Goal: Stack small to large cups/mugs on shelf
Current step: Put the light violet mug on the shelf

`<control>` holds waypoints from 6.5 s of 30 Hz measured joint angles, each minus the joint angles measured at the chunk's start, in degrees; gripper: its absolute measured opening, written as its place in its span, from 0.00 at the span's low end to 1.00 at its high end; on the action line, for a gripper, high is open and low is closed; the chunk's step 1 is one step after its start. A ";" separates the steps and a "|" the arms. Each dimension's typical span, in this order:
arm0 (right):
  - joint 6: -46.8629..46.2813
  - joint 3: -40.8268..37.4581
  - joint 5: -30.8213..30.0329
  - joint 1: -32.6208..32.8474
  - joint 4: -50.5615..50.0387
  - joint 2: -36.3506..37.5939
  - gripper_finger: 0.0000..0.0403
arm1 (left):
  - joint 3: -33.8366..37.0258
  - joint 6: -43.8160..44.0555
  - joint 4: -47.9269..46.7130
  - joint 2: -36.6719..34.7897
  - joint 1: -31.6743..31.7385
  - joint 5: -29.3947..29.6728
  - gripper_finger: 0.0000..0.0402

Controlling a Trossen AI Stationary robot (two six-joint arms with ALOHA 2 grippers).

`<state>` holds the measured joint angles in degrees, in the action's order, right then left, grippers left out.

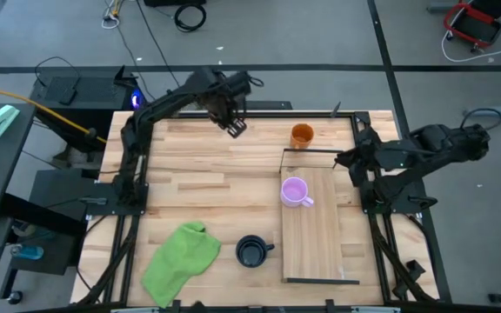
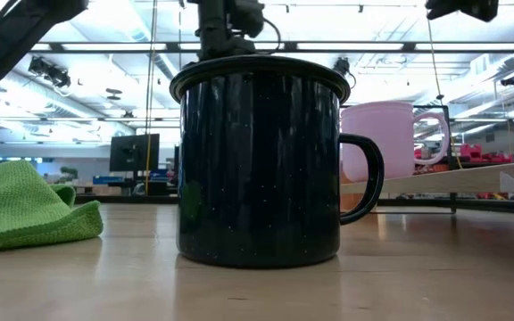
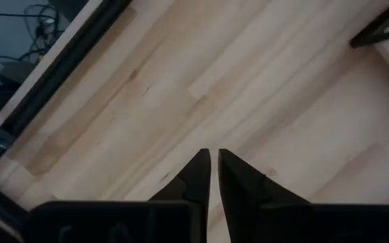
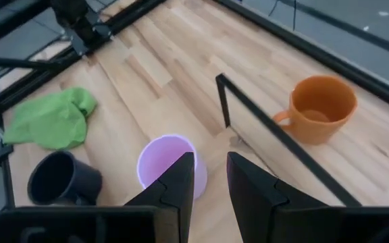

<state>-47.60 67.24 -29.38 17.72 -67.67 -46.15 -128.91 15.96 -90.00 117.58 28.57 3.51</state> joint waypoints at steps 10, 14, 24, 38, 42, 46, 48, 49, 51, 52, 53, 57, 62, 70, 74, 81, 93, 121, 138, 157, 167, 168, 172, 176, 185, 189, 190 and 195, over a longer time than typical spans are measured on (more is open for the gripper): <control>-0.39 -0.81 3.45 -3.45 -0.05 -0.88 0.24 | 0.34 -0.32 0.10 -5.99 7.91 -0.33 0.09; -0.45 -0.81 6.62 -6.31 -0.05 -2.30 0.24 | 8.05 -1.22 0.11 -9.06 8.56 -0.39 0.09; 3.02 -0.85 17.50 -14.48 0.74 -10.03 0.24 | 39.83 4.58 12.97 -24.62 8.42 -2.05 0.06; 5.64 -0.87 24.17 -16.62 3.84 -24.05 0.24 | 63.67 9.17 26.28 -36.13 4.70 -2.26 0.08; 5.79 -0.87 24.71 -16.62 5.15 -26.88 0.25 | 66.36 9.40 27.68 -36.77 3.52 -2.33 0.07; 6.22 -0.87 25.46 -16.59 5.78 -29.58 0.28 | 67.85 10.41 29.46 -36.68 2.73 -2.30 0.09; 6.25 -0.87 25.46 -16.59 5.54 -30.63 0.28 | 68.28 10.42 30.58 -36.70 2.40 -2.30 0.09; 6.29 -0.87 25.44 -16.59 5.64 -31.08 0.29 | 68.50 10.42 30.70 -36.68 2.20 -2.29 0.10; 6.51 -0.87 25.37 -16.59 5.62 -31.88 0.29 | 68.51 10.41 31.02 -36.68 1.84 -2.28 0.10; 6.67 -0.87 25.37 -16.59 5.65 -32.22 0.30 | 68.49 10.41 31.31 -36.68 1.68 -2.30 0.10; 6.68 -0.87 25.34 -16.59 5.65 -32.57 0.30 | 68.49 10.41 31.34 -36.68 1.60 -2.30 0.10; 6.69 -0.87 24.95 -16.59 5.67 -33.55 0.30 | 68.49 10.39 31.74 -36.68 1.38 -2.30 0.09; 6.74 -0.87 24.03 -16.70 5.65 -34.93 0.30 | 68.49 10.37 31.80 -36.65 1.38 -2.30 0.09; 7.09 -0.87 23.53 -18.00 5.65 -36.81 0.30 | 68.49 10.33 31.82 -36.63 1.38 -2.30 0.09; 7.36 -0.87 22.74 -18.65 5.65 -36.79 0.28 | 68.49 10.30 31.82 -36.63 1.38 -2.30 0.07; 9.46 -0.87 22.55 -20.02 5.63 -36.79 0.17 | 68.49 10.22 32.00 -36.61 1.38 -2.30 0.08; 19.26 -0.87 22.79 -20.45 3.77 -33.72 0.02 | 68.47 8.90 33.15 -36.59 1.41 -2.29 0.06; 38.20 -5.62 27.36 -25.58 2.27 -26.82 0.01 | 68.46 8.92 34.95 -36.59 1.41 -4.47 0.06; 44.52 -6.43 29.62 -29.49 4.72 -25.59 0.01 | 68.44 8.93 35.45 -36.59 1.41 -5.03 0.05; 46.77 -6.56 30.96 -30.47 4.43 -26.61 0.01 | 68.44 8.80 35.63 -36.59 1.38 -6.48 0.05; 45.68 -8.37 31.16 -30.45 6.38 -26.61 0.01 | 68.44 8.75 35.67 -36.59 1.38 -6.45 0.05; 45.63 -8.37 31.14 -30.45 6.42 -26.58 0.01 | 68.44 8.75 35.67 -36.59 1.41 -6.45 0.05; 45.25 -8.37 31.13 -30.45 6.56 -26.58 0.01 | 68.44 8.75 35.67 -36.59 1.40 -6.44 0.05; 45.29 -8.37 31.12 -30.45 6.57 -26.58 0.01 | 68.44 8.76 35.69 -36.59 1.39 -6.45 0.06; 45.45 -8.39 30.93 -30.45 6.60 -26.58 0.09 | 68.44 8.79 35.71 -36.59 1.40 -6.43 0.06; 45.66 -8.39 30.94 -30.45 6.95 -26.58 0.11 | 68.44 8.82 35.74 -36.59 1.40 -6.43 0.06; 45.66 -8.39 30.94 -30.45 7.15 -26.58 0.11 | 68.44 8.82 35.74 -36.59 1.41 -6.43 0.06; 45.66 -8.39 30.94 -30.45 7.92 -26.58 0.12 | 68.44 8.83 35.74 -36.59 1.39 -6.43 0.07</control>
<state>-1.93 58.85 1.56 -12.73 -59.75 -72.73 -60.47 24.79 -54.26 80.99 29.97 -2.92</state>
